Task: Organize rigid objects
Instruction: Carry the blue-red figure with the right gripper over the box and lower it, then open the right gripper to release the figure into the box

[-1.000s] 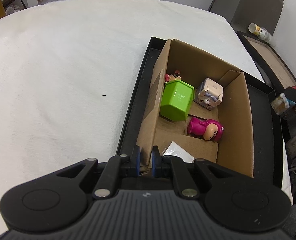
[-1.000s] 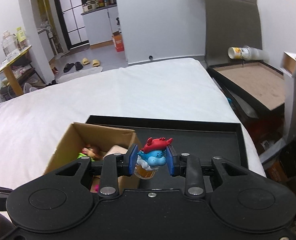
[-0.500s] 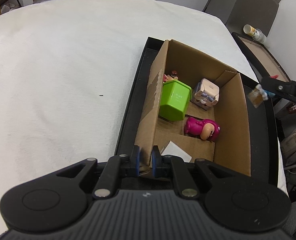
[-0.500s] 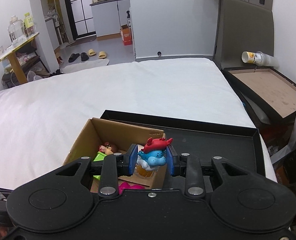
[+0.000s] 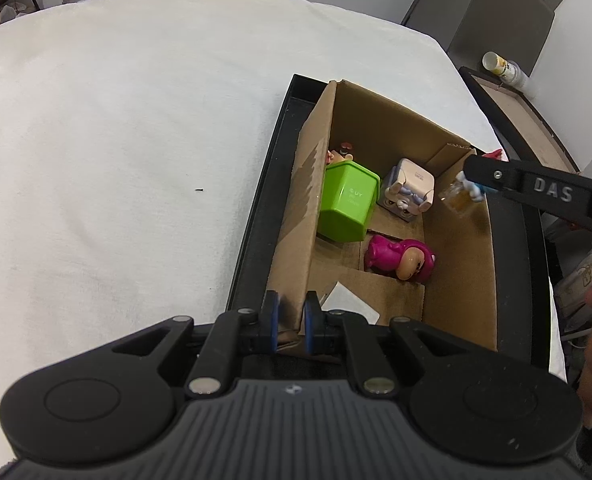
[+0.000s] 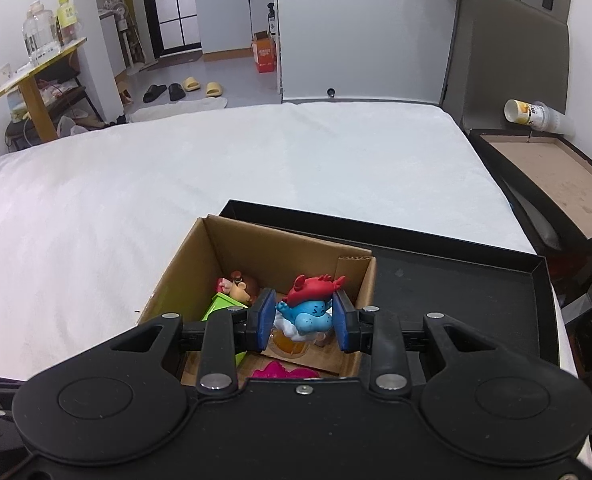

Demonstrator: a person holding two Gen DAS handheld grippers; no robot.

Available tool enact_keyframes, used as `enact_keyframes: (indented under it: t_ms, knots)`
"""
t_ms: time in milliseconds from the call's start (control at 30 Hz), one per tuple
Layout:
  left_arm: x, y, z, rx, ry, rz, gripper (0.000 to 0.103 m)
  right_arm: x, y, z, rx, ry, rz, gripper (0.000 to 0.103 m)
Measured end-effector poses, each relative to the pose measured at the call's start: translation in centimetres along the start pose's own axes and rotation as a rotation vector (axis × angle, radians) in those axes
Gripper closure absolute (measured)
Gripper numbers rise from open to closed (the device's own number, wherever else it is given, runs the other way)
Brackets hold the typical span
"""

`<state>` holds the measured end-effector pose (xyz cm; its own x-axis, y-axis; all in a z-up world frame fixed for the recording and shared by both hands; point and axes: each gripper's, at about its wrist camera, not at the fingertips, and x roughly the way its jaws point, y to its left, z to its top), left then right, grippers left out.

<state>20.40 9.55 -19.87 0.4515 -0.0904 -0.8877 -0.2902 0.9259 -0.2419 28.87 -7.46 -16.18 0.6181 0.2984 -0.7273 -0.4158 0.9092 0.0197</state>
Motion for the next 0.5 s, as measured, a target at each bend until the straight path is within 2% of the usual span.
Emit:
enact_keyframes:
  t_ms: [167, 500]
  knots:
    - [0.0, 0.0, 0.0, -0.005, 0.0, -0.002, 0.092, -0.1, -0.4, 0.0, 0.028, -0.006, -0.025, 0.071]
    - [0.0, -0.3, 0.0, 0.0, 0.0, 0.013, 0.092, -2.2, -2.8, -0.1, 0.102, -0.026, -0.001, 0.071]
